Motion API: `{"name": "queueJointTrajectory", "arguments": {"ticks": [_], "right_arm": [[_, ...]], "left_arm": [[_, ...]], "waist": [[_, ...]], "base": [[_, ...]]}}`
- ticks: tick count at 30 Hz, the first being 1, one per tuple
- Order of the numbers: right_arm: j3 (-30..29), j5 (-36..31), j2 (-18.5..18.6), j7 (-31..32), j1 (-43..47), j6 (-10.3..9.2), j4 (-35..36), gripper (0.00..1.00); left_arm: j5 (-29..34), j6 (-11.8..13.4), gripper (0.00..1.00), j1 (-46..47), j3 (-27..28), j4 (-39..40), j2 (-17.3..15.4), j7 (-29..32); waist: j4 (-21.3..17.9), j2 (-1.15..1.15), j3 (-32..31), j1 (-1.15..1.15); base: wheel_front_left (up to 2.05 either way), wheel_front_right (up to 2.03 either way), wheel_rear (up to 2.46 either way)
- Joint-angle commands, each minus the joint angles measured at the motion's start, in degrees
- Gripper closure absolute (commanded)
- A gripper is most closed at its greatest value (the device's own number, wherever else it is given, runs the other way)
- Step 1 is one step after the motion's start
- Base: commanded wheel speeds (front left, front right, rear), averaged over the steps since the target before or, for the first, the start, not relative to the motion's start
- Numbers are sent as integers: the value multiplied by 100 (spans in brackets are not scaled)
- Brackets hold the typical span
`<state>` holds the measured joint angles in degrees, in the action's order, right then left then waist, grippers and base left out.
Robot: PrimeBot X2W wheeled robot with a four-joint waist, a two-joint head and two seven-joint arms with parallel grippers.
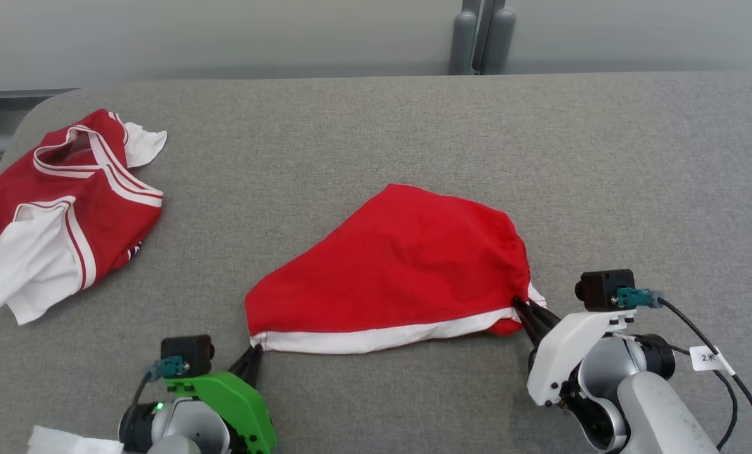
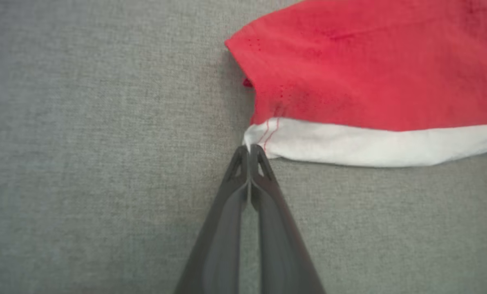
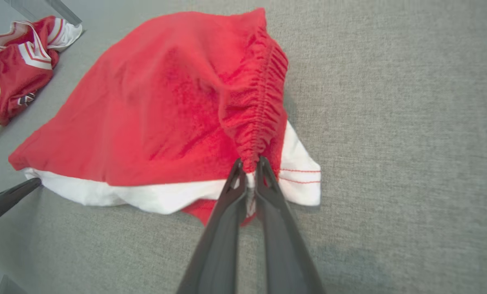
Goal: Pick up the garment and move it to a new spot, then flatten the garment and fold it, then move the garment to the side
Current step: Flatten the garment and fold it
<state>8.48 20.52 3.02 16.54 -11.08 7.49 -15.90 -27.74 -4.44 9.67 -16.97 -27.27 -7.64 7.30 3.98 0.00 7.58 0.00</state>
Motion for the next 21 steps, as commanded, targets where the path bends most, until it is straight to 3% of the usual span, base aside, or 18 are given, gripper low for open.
{"name": "queueJointTrajectory", "arguments": {"ticks": [1, 7, 11, 16, 21], "right_arm": [[-32, 32, 30, -45, 59, 0, 142, 100], [-140, 128, 142, -6, -95, 0, 692, 100], [-151, 224, 374, 204, -471, 0, 1086, 100], [-123, 384, 681, 508, -1411, 0, 1276, 100], [-181, 616, 735, 742, -2747, 1, 1016, 100]], "left_arm": [[-70, 24, 100, 141, 89, 125, -8, -102], [-378, -29, 100, 351, 333, 621, 44, -277], [-535, -99, 100, 753, 376, 1015, -29, -72], [-710, -158, 100, 1645, 434, 1337, -81, 205], [-765, -218, 100, 2923, 432, 1427, -213, 465]], "waist": [[-8, 0, -5, 0], [-44, 0, 21, 0], [-108, 0, 136, 0], [-230, 0, 490, 0], [-414, 0, 1121, 0]], "base": [[0, 0, 0], [0, 0, 0], [0, 0, 0], [0, 0, 0], [0, 0, 0]]}}
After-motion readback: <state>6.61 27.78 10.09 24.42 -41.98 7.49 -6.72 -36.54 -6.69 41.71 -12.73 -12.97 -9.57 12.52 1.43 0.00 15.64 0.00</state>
